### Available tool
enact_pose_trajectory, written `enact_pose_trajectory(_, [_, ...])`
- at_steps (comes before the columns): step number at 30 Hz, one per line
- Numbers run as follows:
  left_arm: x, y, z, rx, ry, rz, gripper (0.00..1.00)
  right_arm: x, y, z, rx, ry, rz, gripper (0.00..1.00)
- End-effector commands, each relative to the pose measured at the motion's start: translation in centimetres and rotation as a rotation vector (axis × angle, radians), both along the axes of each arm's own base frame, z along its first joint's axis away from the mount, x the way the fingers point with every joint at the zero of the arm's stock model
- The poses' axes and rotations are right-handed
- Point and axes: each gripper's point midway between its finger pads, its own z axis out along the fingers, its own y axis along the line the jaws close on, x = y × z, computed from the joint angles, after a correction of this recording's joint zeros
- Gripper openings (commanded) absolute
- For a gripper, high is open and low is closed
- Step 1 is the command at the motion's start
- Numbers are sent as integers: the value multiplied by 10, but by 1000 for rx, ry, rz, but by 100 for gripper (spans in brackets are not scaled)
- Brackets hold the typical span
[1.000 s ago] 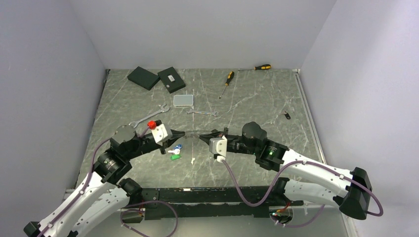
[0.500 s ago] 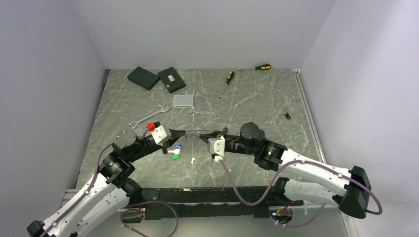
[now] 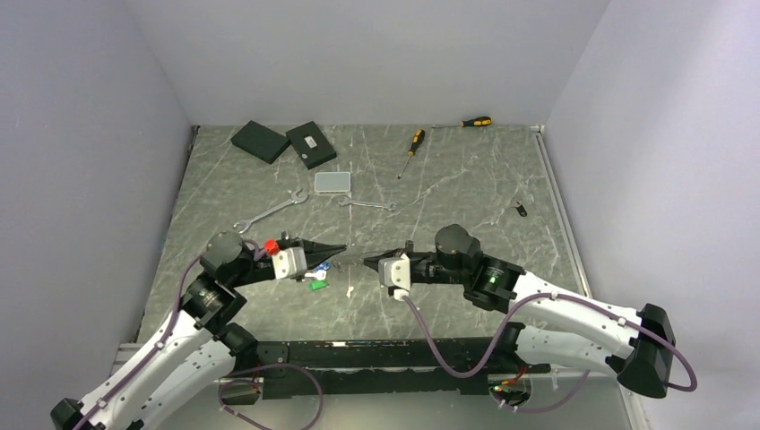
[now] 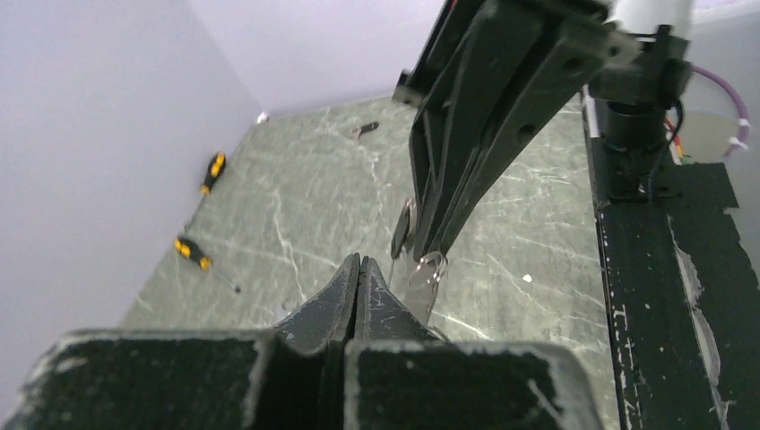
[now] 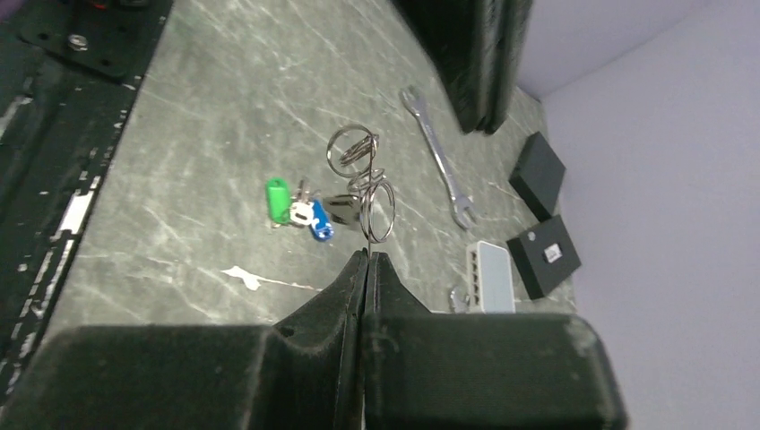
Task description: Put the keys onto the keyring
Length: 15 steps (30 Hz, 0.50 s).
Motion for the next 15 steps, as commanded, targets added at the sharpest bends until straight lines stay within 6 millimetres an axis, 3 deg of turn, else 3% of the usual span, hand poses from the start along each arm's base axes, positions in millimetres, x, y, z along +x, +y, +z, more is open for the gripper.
enact_pose_trajectory(1, [-32,-3,27,61,-219,-186,0,-19,1,25,61,-4,79,0])
enact_pose_trajectory(4, [-30,-4,19,126,-216,-203,0,-21,-1,29,69,-5,85,0])
enact_pose_trajectory(11, [-19,-1,26,132,-229,-137,0,-21,-6,33,85,-17,70,0])
enact_pose_trajectory(15, [-25,0,23,156,-238,-169,33,-22,-6,32,85,-20,79,0])
